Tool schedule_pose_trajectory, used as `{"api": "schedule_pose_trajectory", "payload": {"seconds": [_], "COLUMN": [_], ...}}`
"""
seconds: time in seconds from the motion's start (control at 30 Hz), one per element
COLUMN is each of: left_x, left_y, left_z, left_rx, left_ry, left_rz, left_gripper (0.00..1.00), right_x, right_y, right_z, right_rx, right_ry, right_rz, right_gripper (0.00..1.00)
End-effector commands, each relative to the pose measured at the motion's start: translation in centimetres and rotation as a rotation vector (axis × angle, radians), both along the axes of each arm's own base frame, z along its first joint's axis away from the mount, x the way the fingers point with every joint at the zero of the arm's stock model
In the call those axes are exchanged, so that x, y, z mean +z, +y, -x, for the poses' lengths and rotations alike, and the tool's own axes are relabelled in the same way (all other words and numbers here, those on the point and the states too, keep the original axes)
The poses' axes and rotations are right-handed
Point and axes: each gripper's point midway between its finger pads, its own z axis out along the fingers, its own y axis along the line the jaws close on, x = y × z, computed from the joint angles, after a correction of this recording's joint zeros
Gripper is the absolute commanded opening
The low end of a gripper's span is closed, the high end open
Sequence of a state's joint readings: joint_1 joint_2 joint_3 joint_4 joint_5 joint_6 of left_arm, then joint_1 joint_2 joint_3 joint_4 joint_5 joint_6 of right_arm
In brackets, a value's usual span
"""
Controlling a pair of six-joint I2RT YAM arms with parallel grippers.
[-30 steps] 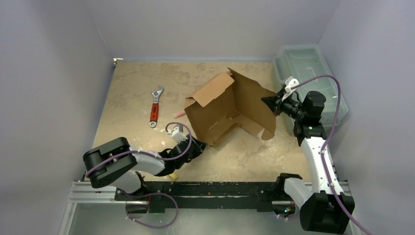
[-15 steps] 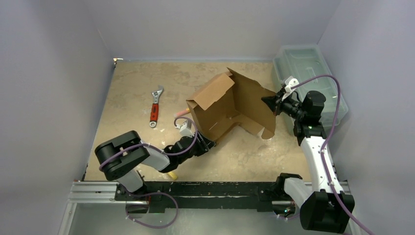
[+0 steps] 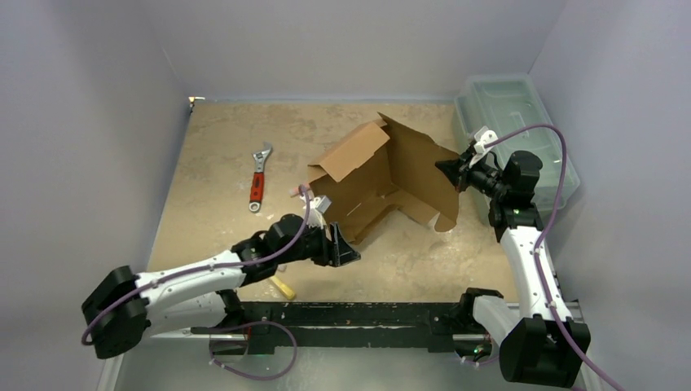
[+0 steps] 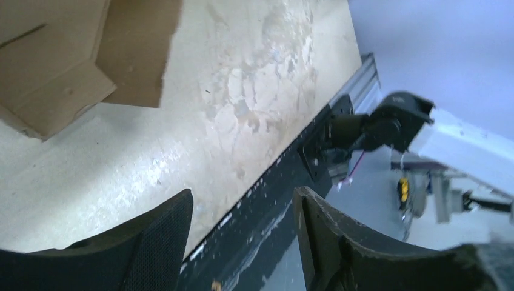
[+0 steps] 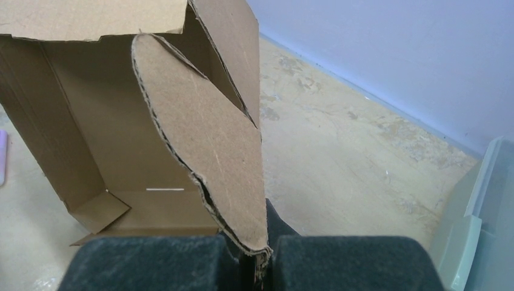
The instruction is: Fold the paper box
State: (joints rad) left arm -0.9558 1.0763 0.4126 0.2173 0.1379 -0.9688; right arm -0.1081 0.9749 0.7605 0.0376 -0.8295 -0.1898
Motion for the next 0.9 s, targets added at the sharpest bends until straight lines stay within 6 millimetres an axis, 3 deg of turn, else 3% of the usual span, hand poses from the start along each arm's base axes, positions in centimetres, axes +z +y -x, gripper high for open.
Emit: {"api": "schedule_pose_trajectory", "payload": {"seconds": [0.0, 0.07, 0.13, 0.23, 0.3, 0.37, 0.43, 0.47, 0.57, 0.7, 0.87], "left_x": [5.3, 9.1, 14.1, 21.3, 24.3, 25.9, 27.2, 27.8, 28.7, 26.4, 24.0], "left_y": [1.9, 3.6, 5.4, 7.9, 9.7, 10.9, 10.5, 10.0, 7.2, 5.1, 3.9], "left_z": [2.5, 1.4, -0.5, -3.1, -4.8, -6.1, -7.0, -7.5, -9.1, -11.8, -16.2], "left_rx": [-0.2, -0.164, -0.076, 0.055, 0.137, 0.192, 0.198, 0.208, 0.167, 0.069, -0.042], "left_ry": [-0.121, -0.24, -0.402, -0.613, -0.7, -0.729, -0.757, -0.77, -0.813, -0.842, -0.824], "left_rz": [-0.117, -0.176, -0.21, -0.257, -0.345, -0.435, -0.467, -0.461, -0.461, -0.617, -0.613], "left_gripper": [0.6, 0.59, 0.6, 0.77, 0.82, 0.83, 0.87, 0.94, 0.99, 0.99, 0.99], "right_x": [-0.4, -0.4, -0.4, -0.5, -0.4, -0.3, -0.3, -0.3, -0.4, 0.0, 0.4], "right_y": [-0.1, -0.1, -0.1, -0.1, -0.1, -0.1, -0.1, -0.1, 0.0, -0.1, -0.1], "right_z": [0.0, 0.0, 0.0, 0.0, 0.0, 0.1, 0.1, 0.1, 0.1, 0.2, 0.4], "right_rx": [-0.003, -0.005, -0.007, -0.004, -0.006, -0.006, -0.004, -0.003, 0.004, 0.002, 0.01], "right_ry": [0.017, 0.016, 0.015, 0.016, 0.015, 0.012, 0.011, 0.011, 0.011, -0.002, -0.023], "right_rz": [-0.01, -0.01, -0.009, -0.01, -0.01, -0.01, -0.009, -0.01, -0.009, 0.001, 0.023], "right_gripper": [0.0, 0.0, 0.0, 0.0, 0.0, 0.0, 0.0, 0.0, 0.0, 0.0, 0.0]}}
